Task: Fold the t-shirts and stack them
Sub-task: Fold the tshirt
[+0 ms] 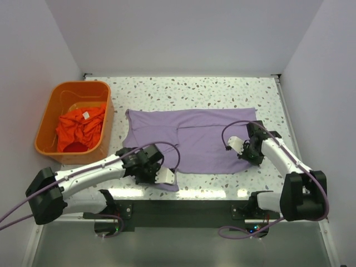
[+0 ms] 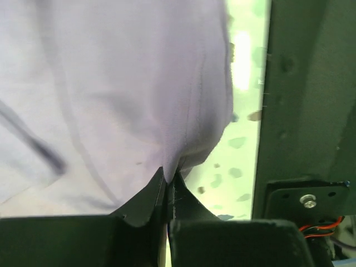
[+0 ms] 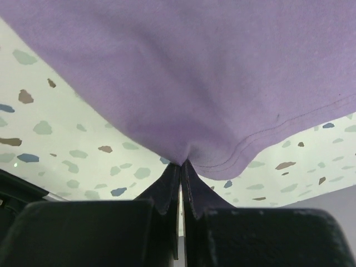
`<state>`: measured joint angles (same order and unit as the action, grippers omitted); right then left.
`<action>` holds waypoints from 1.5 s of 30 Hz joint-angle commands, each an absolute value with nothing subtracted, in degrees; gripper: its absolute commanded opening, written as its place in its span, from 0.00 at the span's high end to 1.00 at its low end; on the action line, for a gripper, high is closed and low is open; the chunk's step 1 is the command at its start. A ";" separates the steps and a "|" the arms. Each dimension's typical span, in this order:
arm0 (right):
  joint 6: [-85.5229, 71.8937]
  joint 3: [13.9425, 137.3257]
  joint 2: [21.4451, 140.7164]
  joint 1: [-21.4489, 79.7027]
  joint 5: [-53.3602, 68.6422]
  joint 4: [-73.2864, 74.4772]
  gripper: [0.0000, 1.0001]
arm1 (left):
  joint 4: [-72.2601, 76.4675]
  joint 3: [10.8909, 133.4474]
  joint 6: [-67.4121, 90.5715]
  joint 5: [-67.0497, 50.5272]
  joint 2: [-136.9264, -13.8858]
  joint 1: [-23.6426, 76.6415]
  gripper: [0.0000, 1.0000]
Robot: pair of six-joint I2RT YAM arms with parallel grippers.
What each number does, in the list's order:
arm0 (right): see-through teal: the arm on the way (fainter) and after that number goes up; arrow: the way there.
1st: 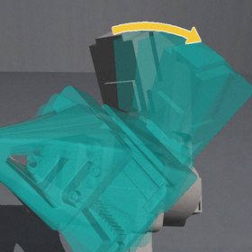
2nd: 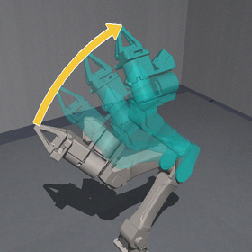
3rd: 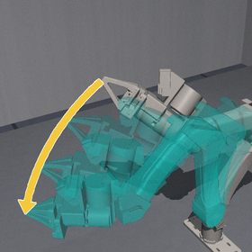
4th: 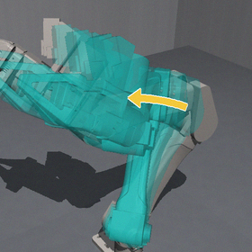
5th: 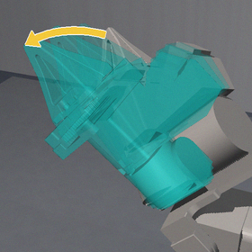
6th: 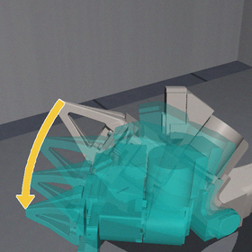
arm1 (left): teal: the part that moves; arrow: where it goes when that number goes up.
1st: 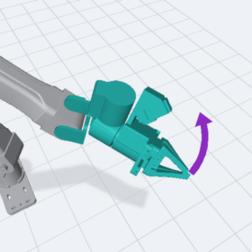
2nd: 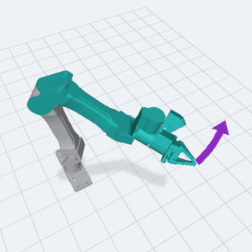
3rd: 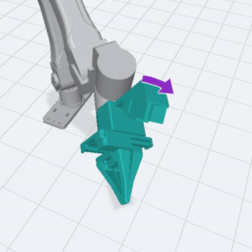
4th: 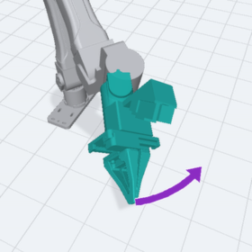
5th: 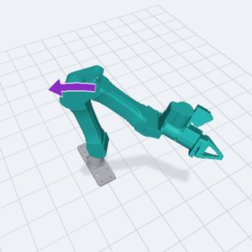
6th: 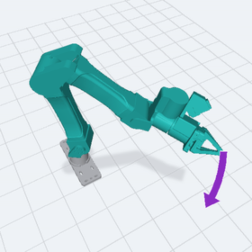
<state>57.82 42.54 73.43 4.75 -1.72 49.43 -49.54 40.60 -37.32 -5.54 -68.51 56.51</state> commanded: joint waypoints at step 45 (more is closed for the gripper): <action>61.61 75.40 96.05 0.62 -0.97 59.06 1.00 | -54.84 82.87 -57.74 -16.35 -92.72 20.22 1.00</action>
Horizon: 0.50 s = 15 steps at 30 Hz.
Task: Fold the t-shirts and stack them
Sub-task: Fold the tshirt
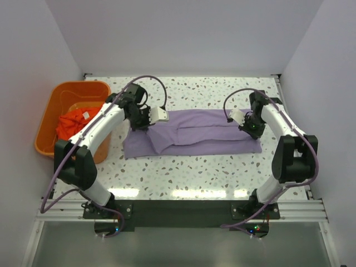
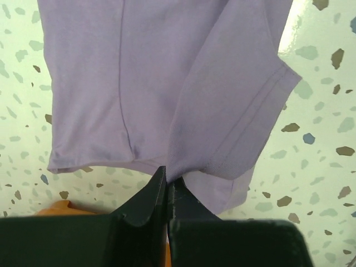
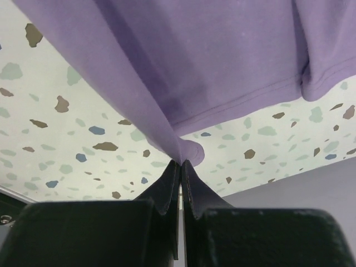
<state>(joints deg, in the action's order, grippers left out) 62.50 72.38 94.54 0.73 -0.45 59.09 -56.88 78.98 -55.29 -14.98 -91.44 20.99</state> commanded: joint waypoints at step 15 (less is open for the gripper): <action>59.94 80.68 102.74 0.62 -2.72 56.43 1.00 | -55.72 92.90 -61.08 -15.82 -104.76 17.67 1.00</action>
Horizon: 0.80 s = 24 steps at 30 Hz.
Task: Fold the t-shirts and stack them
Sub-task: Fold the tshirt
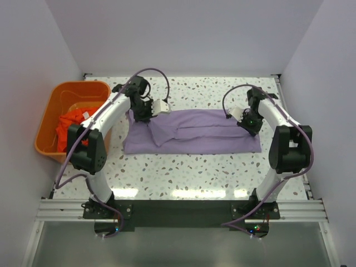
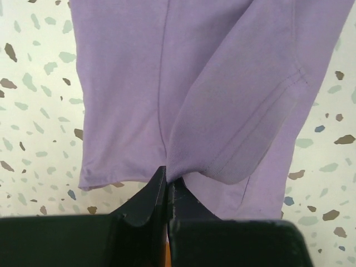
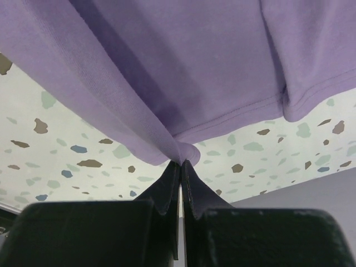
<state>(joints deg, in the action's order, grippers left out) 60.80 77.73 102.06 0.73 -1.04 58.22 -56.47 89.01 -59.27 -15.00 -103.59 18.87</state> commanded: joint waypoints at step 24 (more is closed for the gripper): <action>58.01 86.04 109.25 0.70 -5.98 52.64 1.00 | -54.58 99.84 -61.17 -14.77 -113.11 16.52 1.00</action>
